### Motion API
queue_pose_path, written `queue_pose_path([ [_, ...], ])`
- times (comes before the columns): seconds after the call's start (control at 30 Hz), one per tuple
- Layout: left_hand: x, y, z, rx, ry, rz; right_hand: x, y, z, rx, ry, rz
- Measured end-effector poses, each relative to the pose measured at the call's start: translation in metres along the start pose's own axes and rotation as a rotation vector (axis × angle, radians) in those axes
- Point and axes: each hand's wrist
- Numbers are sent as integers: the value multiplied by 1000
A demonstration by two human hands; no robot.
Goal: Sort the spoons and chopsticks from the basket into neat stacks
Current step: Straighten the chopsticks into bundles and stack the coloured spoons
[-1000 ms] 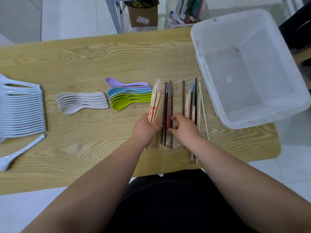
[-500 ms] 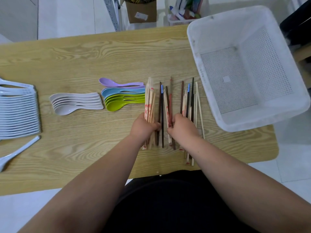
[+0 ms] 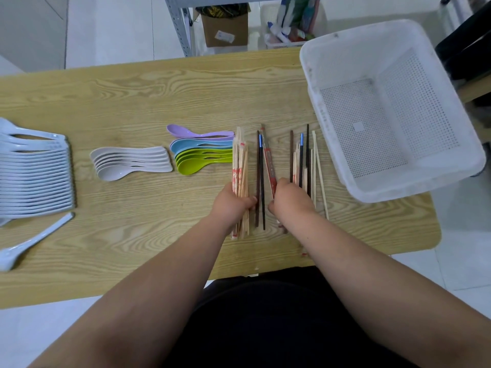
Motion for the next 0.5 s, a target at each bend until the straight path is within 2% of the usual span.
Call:
queue_pose_path([
  [0.27,2,2,-4,65,-36,-24,1,10,2,32,-79,6],
  [0.4,-1,5,-7,95,-61,-125,-4,15,-22,-86,-14,208],
  [0.5,-8,2,-13,92,-95,-203,6,12,-45,-93,108,366],
])
Point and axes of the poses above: each hand's wrist, its own z-axis towards the middle knuckle, its own y-axis out of the back of the hand, x = y × z, and after that the axes turned 15 degrees about y, right-handed
